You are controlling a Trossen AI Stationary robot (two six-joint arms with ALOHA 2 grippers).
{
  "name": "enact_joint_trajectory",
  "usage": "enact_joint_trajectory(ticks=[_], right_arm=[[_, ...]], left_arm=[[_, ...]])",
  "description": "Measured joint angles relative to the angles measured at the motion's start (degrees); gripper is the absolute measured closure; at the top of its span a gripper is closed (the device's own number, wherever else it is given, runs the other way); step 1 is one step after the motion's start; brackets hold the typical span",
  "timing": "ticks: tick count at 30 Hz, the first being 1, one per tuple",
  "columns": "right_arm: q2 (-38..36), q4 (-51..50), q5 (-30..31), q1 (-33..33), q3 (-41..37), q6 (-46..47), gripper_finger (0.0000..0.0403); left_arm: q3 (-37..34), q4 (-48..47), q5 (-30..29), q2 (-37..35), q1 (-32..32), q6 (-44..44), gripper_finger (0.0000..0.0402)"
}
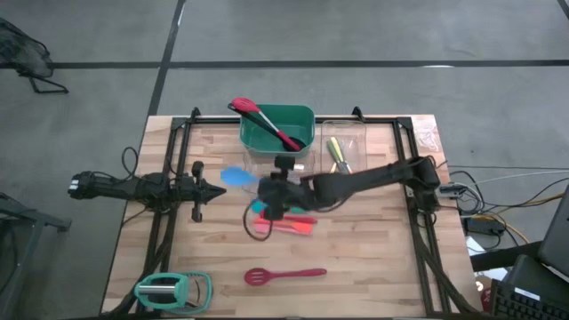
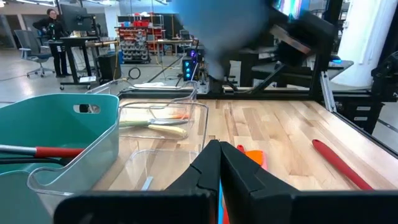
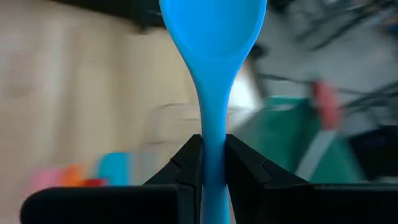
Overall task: Pick & Place Kitchen Items
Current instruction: Put the blue spoon into the green bin
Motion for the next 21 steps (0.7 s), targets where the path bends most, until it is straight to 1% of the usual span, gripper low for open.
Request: enact_joint_trajectory(ticks=[2, 4, 6, 10, 14, 16, 18, 21], right_arm=[[-0.1, 0.5, 3.0, -2.1, 1.0, -3.0, 0.0360], [0.1, 1.4, 2.9, -5.0, 1.8, -4.4, 0.0355], [0.3, 2.8, 1.4, -8.2, 1.9, -5.4, 0.0349], [0.3, 9.8, -6.6, -15.3, 1.1, -7.1, 0.0351], [0.6, 13.4, -16.1, -22.9, 1.0, -3.5, 0.0360], [0.6, 14.9, -18.9, -26.3, 0.3, -3.1, 0.0358], [0.6, 18.0, -20.5, -29.2, -1.4, -3.2, 0.0351], [0.7, 20.5, -23.6, -32.6, -4.3, -0.9, 0.0343]], left_arm=[[0.0, 0.0, 0.0, 0.0, 0.0, 0.0, 0.0392], [0.0, 0.0, 0.0, 0.0, 0.0, 0.0, 0.0392], [0.0, 0.0, 0.0, 0.0, 0.0, 0.0, 0.0392], [0.0, 0.0, 0.0, 0.0, 0.0, 0.0, 0.0392], [0.0, 0.0, 0.0, 0.0, 0.0, 0.0, 0.0392], [0.0, 0.0, 0.0, 0.0, 0.0, 0.0, 0.0392], [0.0, 0.0, 0.0, 0.0, 0.0, 0.0, 0.0392], [0.0, 0.0, 0.0, 0.0, 0.0, 0.0, 0.0392]])
